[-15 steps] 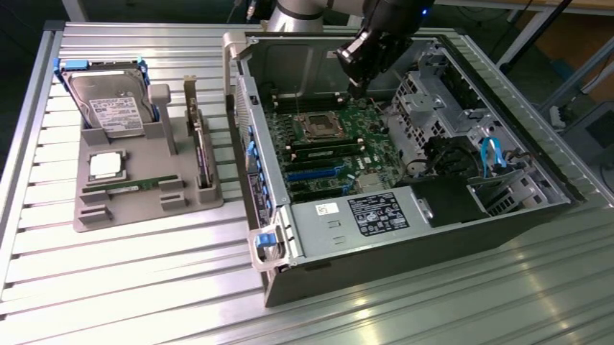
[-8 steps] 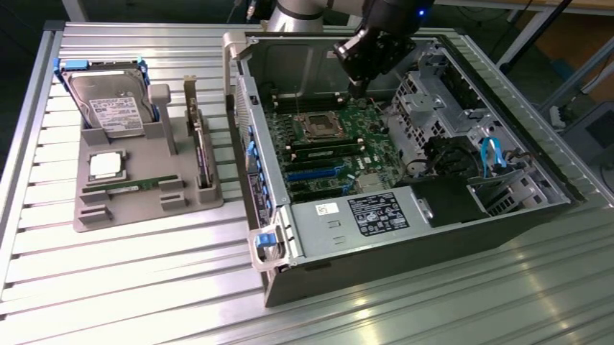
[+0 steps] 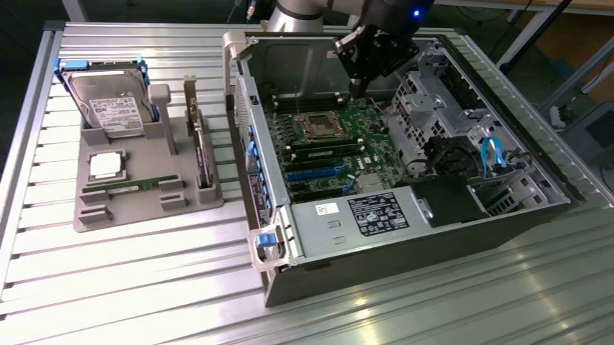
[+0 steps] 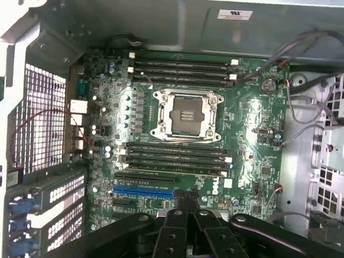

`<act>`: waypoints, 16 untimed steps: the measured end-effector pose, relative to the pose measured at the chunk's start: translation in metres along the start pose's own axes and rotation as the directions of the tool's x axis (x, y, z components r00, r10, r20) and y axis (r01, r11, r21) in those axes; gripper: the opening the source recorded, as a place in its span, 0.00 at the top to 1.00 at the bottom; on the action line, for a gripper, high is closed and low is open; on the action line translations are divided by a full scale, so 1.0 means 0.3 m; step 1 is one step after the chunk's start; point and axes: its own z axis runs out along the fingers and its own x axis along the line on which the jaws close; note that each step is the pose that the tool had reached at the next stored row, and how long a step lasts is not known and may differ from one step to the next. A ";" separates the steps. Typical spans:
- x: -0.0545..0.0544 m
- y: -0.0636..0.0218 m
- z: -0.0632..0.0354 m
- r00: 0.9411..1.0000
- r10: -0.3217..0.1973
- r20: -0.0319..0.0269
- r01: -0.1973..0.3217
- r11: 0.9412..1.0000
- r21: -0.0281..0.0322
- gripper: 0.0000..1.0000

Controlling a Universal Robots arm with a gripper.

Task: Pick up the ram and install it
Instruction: 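Press down the ram until it locks into place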

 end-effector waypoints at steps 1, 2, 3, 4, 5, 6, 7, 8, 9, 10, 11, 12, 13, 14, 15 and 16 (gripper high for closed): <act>0.000 0.000 0.000 1.000 0.011 0.000 -0.011 1.000 0.000 0.90; 0.000 0.000 0.000 1.000 0.019 0.000 -0.019 1.000 0.000 0.90; 0.000 0.000 0.000 1.000 0.021 0.000 -0.021 1.000 -0.001 0.90; 0.000 0.000 0.000 1.000 0.021 0.000 -0.021 1.000 -0.001 0.90; 0.000 0.000 0.000 1.000 0.021 0.000 -0.021 1.000 -0.001 0.90; 0.001 0.000 0.000 1.000 0.021 0.002 -0.021 1.000 -0.001 0.90; 0.002 0.000 0.000 1.000 0.021 0.004 -0.021 1.000 -0.001 0.90; 0.004 0.000 0.000 1.000 0.021 0.008 -0.021 1.000 -0.001 0.90; 0.005 0.000 0.000 1.000 0.021 0.011 -0.021 1.000 -0.002 0.90; 0.005 0.000 0.000 1.000 0.021 0.011 -0.021 1.000 -0.002 0.90; 0.005 0.000 0.000 1.000 0.021 0.011 -0.021 1.000 -0.002 0.90; 0.005 0.000 0.000 1.000 0.021 0.011 -0.021 1.000 -0.002 0.90; 0.005 0.000 0.000 1.000 0.021 0.011 -0.021 1.000 -0.002 0.90; 0.005 0.000 0.000 1.000 0.021 0.011 -0.021 1.000 -0.002 0.90; 0.005 0.000 0.000 1.000 0.021 0.011 -0.021 1.000 -0.002 0.90; 0.005 0.000 0.000 1.000 0.022 0.011 -0.022 1.000 -0.002 0.90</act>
